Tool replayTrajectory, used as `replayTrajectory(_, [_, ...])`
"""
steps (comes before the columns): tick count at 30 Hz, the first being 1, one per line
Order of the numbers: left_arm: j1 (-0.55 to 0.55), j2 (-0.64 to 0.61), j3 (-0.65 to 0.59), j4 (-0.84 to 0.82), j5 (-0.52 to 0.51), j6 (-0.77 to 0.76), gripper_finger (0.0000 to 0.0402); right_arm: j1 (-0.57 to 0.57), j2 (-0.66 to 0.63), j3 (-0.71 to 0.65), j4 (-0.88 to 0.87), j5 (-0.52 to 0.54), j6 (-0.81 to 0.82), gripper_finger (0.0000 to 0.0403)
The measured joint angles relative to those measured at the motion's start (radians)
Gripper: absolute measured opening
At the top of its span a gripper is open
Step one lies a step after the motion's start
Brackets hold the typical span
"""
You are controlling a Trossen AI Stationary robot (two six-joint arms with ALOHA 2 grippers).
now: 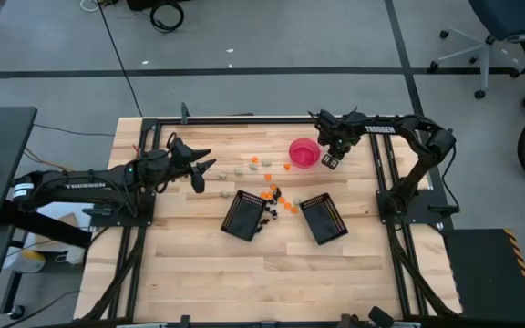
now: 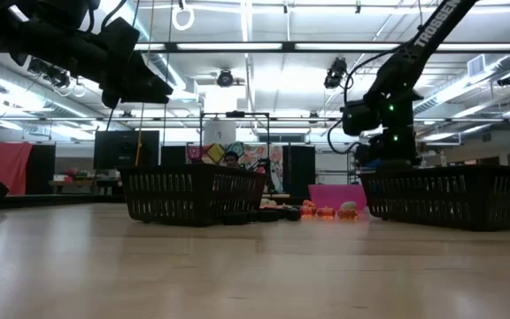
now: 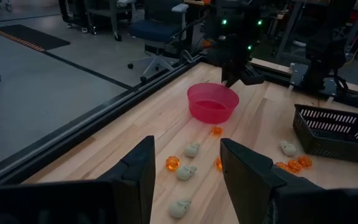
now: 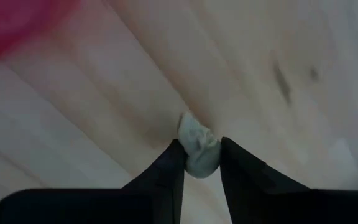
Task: Sort Halloween decoration
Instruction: Put the white skull toy into the pink container
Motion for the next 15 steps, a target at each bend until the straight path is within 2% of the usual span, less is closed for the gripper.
replayTrajectory(8, [0.000, 0.000, 0.000, 0.000, 0.000, -0.001, 0.0155, 0.053, -0.066, 0.002, -0.071, 0.001, 0.060, 0.0091])
replayTrajectory(15, [0.000, 0.000, 0.000, 0.001, 0.000, -0.001, 0.0155, 0.125, -0.103, 0.067, -0.090, 0.034, 0.136, 0.0090])
